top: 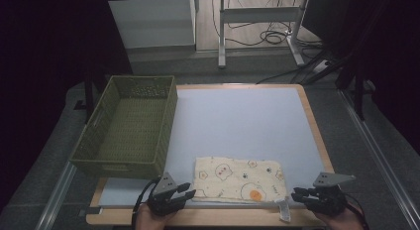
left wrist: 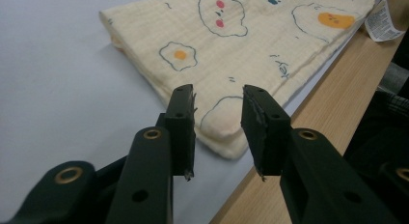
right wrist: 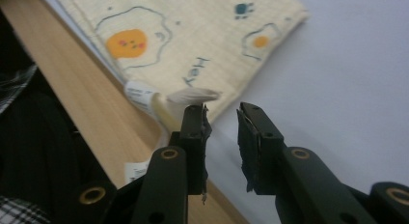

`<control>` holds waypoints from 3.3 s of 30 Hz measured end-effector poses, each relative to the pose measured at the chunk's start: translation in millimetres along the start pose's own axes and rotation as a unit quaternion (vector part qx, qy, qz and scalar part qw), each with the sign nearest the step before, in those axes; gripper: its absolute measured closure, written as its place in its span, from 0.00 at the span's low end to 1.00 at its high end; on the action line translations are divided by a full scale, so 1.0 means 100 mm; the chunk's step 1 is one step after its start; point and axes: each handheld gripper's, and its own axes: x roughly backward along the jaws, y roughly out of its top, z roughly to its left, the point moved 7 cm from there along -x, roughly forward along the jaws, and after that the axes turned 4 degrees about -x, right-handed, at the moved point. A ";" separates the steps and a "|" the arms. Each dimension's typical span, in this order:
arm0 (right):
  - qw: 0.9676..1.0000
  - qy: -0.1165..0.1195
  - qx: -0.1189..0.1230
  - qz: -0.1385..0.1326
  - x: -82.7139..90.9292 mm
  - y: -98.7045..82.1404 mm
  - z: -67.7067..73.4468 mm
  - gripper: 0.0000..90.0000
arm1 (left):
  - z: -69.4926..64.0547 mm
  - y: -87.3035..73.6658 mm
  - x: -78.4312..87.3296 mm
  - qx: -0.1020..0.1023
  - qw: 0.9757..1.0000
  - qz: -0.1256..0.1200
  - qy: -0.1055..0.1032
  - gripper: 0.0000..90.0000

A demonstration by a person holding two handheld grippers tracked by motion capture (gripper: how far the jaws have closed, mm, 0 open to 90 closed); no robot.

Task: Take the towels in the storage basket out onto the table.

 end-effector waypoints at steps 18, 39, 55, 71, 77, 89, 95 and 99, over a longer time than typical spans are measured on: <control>0.999 -0.024 0.001 -0.033 -0.28 0.53 -0.24 0.83 | 0.33 0.50 -0.44 -0.005 0.997 0.006 0.075 0.67; 1.000 -0.024 0.013 0.006 -0.82 0.66 -0.36 0.93 | 0.64 0.44 -0.83 0.037 0.994 0.059 0.081 0.69; 0.997 -0.073 0.015 -0.022 -0.79 1.09 -0.79 0.95 | 0.61 0.74 -0.83 0.009 0.997 0.017 0.080 0.93; 0.998 -0.067 -0.011 -0.020 -0.85 1.20 -0.91 0.81 | 0.54 0.69 -0.75 0.010 0.998 0.015 0.063 0.61; 0.997 -0.067 -0.031 -0.026 -0.66 1.02 -0.94 0.75 | 0.28 0.58 -0.58 -0.002 1.000 0.026 0.001 0.69; 0.995 -0.075 -0.053 -0.026 -0.53 0.71 -1.01 0.68 | -0.04 0.28 -0.53 -0.032 0.997 0.056 -0.042 0.75; 0.995 -0.076 -0.056 -0.024 -0.53 0.65 -1.02 0.68 | -0.06 0.26 -0.60 -0.046 0.996 0.065 -0.037 0.94; 0.995 -0.078 -0.056 -0.022 -0.53 0.63 -1.03 0.68 | -0.09 0.34 -0.51 -0.050 0.997 0.054 -0.036 0.96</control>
